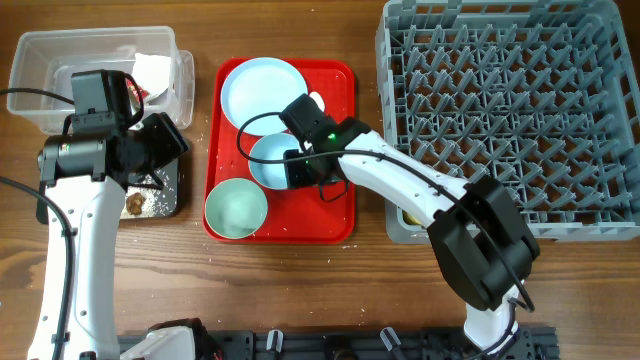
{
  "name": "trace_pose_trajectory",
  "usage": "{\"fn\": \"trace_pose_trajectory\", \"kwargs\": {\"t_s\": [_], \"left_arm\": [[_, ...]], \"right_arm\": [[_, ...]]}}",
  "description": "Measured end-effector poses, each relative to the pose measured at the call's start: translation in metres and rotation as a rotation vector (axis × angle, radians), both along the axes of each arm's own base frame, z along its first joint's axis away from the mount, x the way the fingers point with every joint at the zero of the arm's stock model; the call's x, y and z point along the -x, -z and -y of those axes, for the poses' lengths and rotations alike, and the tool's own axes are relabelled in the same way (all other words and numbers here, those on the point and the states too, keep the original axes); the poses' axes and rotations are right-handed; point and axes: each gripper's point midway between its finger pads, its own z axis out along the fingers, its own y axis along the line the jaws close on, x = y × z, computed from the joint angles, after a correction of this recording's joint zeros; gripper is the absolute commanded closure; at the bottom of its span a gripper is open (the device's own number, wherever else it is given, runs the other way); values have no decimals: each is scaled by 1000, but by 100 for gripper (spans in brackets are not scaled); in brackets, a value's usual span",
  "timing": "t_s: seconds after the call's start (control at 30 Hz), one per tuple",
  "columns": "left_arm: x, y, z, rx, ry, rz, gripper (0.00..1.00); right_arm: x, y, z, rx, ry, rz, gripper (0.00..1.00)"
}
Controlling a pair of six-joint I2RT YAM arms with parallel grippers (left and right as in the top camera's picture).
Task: Sort waste into correct bins and load items into the dishwasher rack
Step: 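Grasp the light-blue bowl on the red tray with the right gripper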
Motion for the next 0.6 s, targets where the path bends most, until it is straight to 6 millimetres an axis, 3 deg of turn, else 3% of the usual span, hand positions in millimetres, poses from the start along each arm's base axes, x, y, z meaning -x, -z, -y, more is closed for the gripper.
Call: {"fn": "trace_pose_trajectory", "kwargs": {"t_s": [0.2, 0.33, 0.43, 0.6], "left_arm": [[2, 1, 0, 0, 1, -8, 0], [2, 1, 0, 0, 1, -8, 0], [2, 1, 0, 0, 1, -8, 0], [2, 1, 0, 0, 1, -8, 0]], "right_arm": [[-2, 9, -2, 0, 22, -13, 68], [-1, 16, -1, 10, 32, -28, 79], [-2, 16, -1, 7, 38, -28, 94], [-6, 15, 4, 4, 52, -34, 96]]}}
